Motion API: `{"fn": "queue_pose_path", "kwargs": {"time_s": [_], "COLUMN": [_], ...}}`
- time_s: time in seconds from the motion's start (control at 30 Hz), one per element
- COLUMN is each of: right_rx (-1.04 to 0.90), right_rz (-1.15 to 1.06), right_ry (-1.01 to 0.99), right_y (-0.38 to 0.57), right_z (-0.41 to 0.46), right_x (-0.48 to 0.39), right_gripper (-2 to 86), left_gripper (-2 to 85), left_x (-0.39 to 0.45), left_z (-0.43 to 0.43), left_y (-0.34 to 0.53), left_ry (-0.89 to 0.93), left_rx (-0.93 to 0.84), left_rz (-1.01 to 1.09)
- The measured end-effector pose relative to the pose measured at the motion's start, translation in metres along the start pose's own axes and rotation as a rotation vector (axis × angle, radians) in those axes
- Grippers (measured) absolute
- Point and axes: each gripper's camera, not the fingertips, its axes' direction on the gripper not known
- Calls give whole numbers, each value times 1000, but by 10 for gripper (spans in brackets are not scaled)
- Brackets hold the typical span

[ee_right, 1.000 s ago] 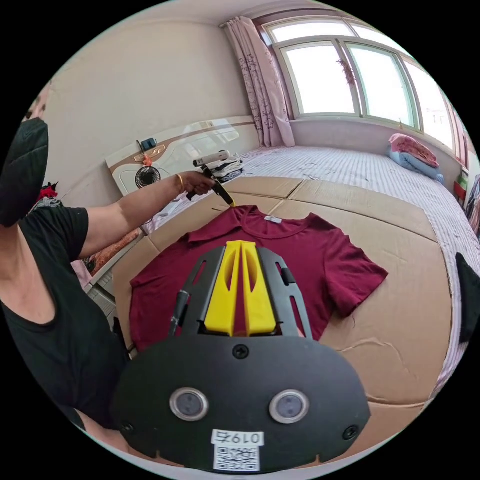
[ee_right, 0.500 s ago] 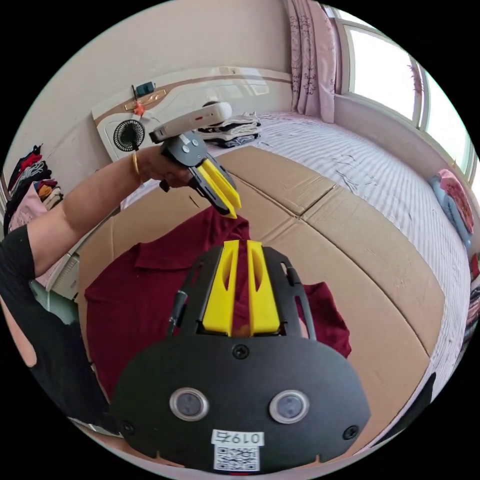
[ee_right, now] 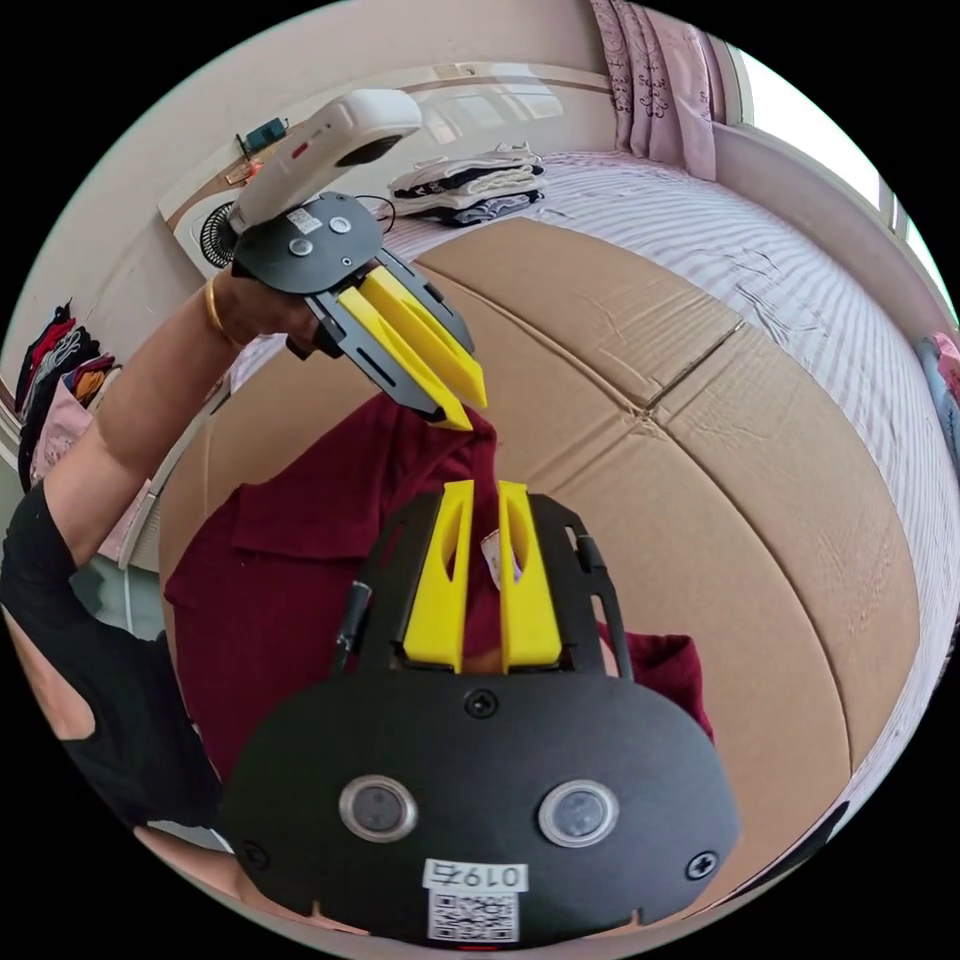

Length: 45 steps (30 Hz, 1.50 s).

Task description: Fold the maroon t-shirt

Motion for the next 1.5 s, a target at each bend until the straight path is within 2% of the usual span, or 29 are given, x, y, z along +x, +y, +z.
{"fn": "queue_pose_path", "kwargs": {"time_s": [0.27, 0.43, 0.63, 0.77, 1.13, 1.3, 1.5], "right_rx": [-19, -10, -7, 9, 30, 16, 48], "right_rz": [-6, 1, 18, 37, 34, 25, 34], "right_ry": [-5, 60, 50, 35, 96, 140, 127], "right_y": [-45, -68, -92, -105, -136, -150, -157], "right_z": [3, 2, 4, 5, 5, 9, 4], "right_x": [18, 21, 31, 38, 42, 41, 47], "right_gripper": [1, -7, -8, -8, -7, -1, 54], "left_gripper": [12, 9, 12, 13, 10, 10, 13], "left_x": [4, 4, 2, -6, -4, -10, -27], "left_z": [-3, -10, -11, -12, 7, 13, 0], "left_y": [12, 21, 31, 48, 58, 66, 88], "left_ry": [-15, -119, -101, 26, -64, -91, -83], "left_rx": [19, 59, 52, 62, 6, 9, 98], "left_rz": [14, -29, -49, -16, 31, -6, -69]}}
